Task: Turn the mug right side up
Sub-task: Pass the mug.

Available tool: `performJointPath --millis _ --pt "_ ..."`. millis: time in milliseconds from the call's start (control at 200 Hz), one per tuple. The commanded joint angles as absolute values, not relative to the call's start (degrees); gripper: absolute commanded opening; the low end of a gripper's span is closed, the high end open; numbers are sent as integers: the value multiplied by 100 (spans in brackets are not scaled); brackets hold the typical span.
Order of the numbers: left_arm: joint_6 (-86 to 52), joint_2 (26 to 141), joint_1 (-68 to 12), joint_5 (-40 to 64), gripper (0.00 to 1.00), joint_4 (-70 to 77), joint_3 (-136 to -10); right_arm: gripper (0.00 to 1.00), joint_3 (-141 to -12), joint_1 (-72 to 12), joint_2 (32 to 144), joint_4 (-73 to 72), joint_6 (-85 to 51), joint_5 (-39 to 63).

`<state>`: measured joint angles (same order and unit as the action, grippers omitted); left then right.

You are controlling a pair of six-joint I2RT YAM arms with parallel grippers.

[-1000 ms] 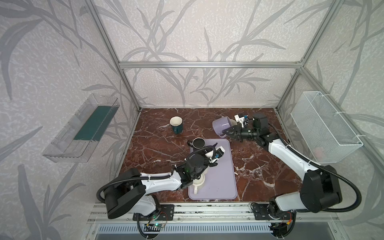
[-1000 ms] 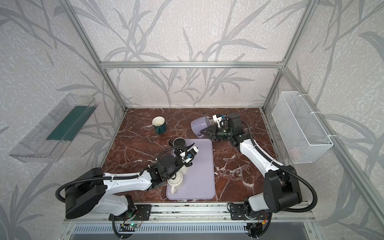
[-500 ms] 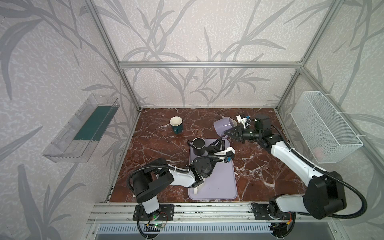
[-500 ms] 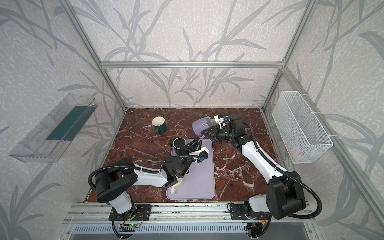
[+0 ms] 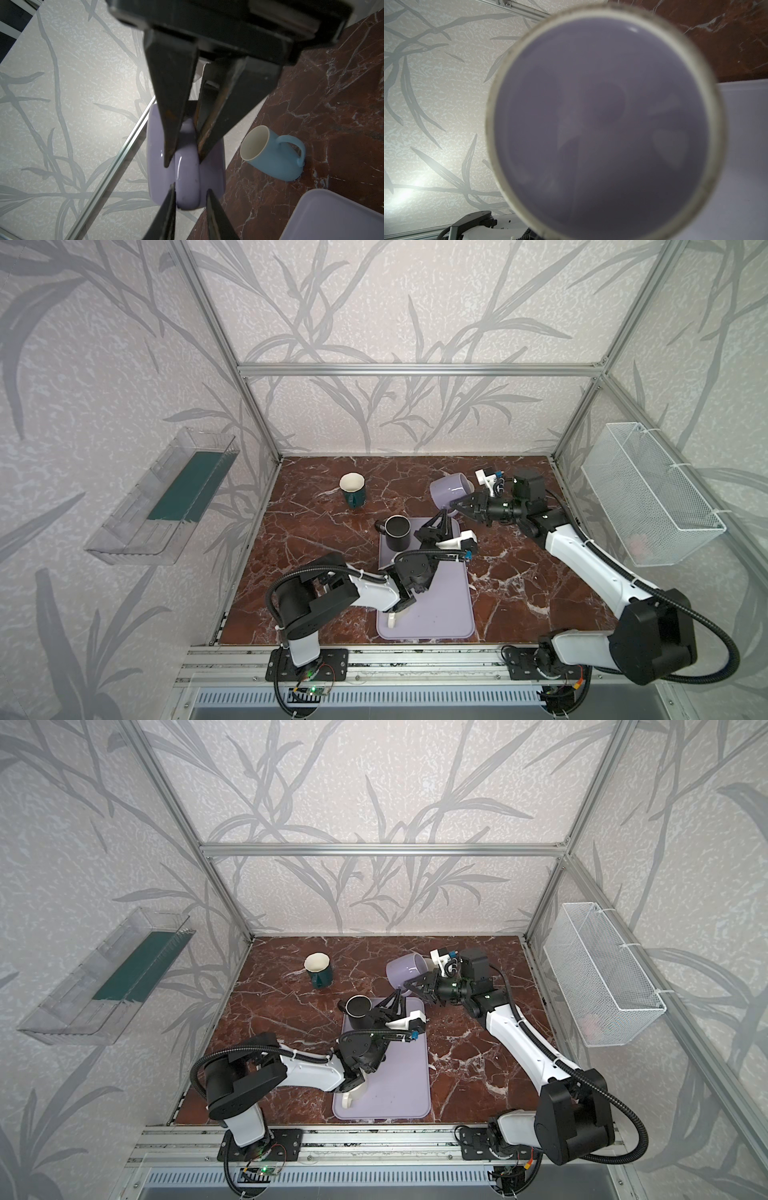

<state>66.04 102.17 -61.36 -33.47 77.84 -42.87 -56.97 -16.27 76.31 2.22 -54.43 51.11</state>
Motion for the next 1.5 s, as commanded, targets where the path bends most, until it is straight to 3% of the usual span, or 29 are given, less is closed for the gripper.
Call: performJointPath --millis 0,145,315,725,975,1494 --pt "6812 10215 -6091 -3600 28 8102 -4489 0 -5699 -1652 7296 -48 -5326 5353" --pt "6935 10298 -6090 -3667 27 8103 -4599 0 -5619 -1652 7192 -8 -5321 5373" --pt "7076 10358 -6096 -3685 17 8099 -4678 0 -5516 -1660 7119 -47 -5385 5356" --pt "7200 10420 -6159 -3678 11 8108 -4868 0 -5364 -1697 7180 -296 -5545 5361" --pt "7279 10452 -6211 -3708 18 8113 -4941 0 -5229 -1704 7198 -518 -5696 5357" --pt "7181 10098 -6454 -3377 21 8104 -4456 0 -5225 -1705 7256 -641 -5779 5300"
